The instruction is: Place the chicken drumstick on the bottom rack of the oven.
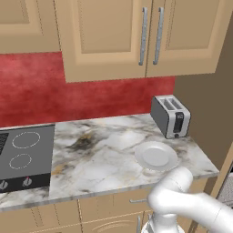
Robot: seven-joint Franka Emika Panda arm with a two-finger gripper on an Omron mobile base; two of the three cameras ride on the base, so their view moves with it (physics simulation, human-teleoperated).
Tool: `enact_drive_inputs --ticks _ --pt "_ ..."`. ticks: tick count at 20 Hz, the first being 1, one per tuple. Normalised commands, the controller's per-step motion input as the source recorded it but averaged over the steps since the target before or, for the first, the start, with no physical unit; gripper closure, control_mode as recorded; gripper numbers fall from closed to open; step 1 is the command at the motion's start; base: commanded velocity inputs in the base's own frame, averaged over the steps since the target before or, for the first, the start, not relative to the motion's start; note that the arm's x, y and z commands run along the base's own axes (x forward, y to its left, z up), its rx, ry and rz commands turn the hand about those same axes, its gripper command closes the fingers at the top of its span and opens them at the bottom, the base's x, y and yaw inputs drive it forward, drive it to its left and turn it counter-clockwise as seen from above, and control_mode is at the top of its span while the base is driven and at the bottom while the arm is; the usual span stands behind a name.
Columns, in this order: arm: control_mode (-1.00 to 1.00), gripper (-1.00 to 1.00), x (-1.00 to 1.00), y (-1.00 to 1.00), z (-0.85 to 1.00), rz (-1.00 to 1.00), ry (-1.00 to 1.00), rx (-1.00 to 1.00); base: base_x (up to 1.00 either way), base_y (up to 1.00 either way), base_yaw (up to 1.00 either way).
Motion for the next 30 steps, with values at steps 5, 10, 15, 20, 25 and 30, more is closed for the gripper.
enact_drive_inputs --ticks 5,10,15,20,25,30 --pt "-1.00 1.00 0.09 -0.34 -0.32 0.00 0.00 -0.05 0.00 0.00 0.00" --pt "-1.00 1.00 0.17 -0.34 -0.31 0.00 0.00 -0.05 0.00 0.00 0.00" --pt "-1.00 1.00 0.10 -0.13 -0.17 0.00 -0.03 0.00 0.00 0.00 0.00" --pt "-1.00 1.00 0.02 -0.06 -0.14 0.01 -0.12 0.00 0.00 0.00 0.00" --pt "-1.00 1.00 0.06 -0.13 -0.15 0.05 -0.06 -0.03 0.00 0.00 0.00" --pt "-1.00 1.00 0.15 -0.05 -0.06 0.05 -0.02 -0.04 0.00 0.00 0.00"
